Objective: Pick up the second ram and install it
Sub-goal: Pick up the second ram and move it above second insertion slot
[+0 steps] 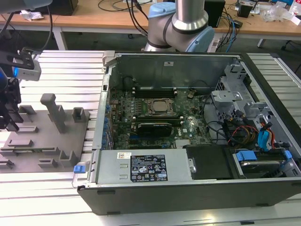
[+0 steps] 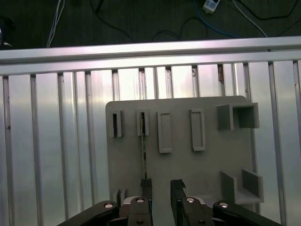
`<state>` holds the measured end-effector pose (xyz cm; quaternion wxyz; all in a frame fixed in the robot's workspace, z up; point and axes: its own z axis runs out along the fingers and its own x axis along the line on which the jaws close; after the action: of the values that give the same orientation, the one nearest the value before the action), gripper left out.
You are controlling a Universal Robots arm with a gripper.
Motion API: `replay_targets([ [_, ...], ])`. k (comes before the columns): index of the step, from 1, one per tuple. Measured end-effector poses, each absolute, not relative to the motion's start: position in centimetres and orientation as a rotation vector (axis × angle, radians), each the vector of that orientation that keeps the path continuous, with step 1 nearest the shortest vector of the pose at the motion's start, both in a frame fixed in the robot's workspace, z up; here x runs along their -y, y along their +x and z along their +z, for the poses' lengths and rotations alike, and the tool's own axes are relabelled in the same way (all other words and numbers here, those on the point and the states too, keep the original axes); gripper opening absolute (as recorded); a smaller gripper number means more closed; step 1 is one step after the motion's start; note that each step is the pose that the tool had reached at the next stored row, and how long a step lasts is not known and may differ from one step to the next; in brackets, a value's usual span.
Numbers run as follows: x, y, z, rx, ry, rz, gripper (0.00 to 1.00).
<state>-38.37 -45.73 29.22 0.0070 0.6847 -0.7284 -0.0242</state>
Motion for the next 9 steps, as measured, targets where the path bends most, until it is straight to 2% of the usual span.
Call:
replay_targets([
  [9, 45.73, -38.37, 28.48, 2.278, 2.141, -0.076, 0.3],
])
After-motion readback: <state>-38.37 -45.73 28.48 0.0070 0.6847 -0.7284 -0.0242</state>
